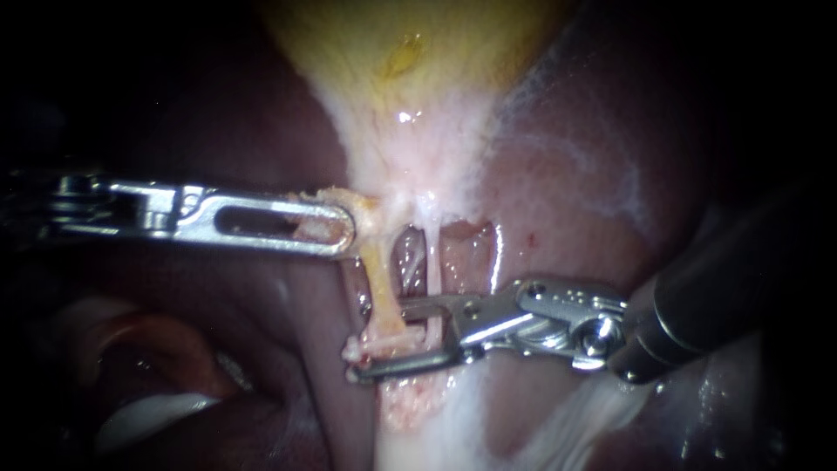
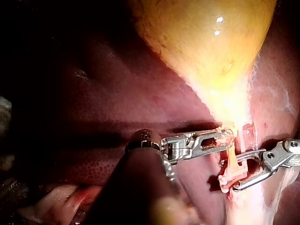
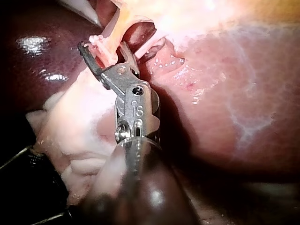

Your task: Going back second clip left tube

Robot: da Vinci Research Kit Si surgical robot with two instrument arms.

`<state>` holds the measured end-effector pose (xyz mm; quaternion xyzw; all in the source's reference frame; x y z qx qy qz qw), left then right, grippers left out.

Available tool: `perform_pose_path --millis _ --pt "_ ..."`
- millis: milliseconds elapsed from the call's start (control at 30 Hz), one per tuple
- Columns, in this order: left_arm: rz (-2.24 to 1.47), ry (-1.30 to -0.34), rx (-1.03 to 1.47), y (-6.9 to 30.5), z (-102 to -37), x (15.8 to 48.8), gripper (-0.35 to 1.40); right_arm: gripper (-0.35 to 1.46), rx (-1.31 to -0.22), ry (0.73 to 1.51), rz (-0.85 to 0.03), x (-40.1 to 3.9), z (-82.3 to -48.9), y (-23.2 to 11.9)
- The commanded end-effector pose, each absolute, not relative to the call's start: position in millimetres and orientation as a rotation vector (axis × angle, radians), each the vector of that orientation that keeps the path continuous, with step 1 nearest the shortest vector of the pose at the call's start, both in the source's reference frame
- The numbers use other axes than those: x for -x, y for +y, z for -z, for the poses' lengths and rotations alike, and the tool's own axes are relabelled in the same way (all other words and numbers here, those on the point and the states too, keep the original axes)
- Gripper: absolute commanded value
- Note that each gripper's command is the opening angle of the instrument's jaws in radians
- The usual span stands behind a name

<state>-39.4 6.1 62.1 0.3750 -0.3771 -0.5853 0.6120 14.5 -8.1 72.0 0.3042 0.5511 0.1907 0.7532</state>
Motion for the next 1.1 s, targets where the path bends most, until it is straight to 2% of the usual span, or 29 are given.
perform_pose_path --millis 33,367,667,867,1100 --pt "1.350 -0.870 -0.865 6.1 -62.1 39.4 -0.35 0.49 -0.658 1.204 -0.412 -14.3 -72.1 -8.0" --pt "1.350 -0.870 -0.865 6.1 -62.1 39.3 -0.35 0.50 -0.566 1.233 -0.319 -11.4 -71.5 -6.9" --pt "1.349 -0.870 -0.865 6.1 -62.1 39.3 -0.35 0.50 -0.497 1.257 -0.244 -5.2 -67.7 -3.4" --pt "1.349 -0.870 -0.865 6.0 -62.2 39.2 -0.35 0.50 -0.477 1.265 -0.216 -1.7 -65.6 -1.5" --pt "1.349 -0.870 -0.865 6.0 -62.2 39.3 -0.35 0.50 -0.469 1.269 -0.202 -0.6 -65.2 -1.2"
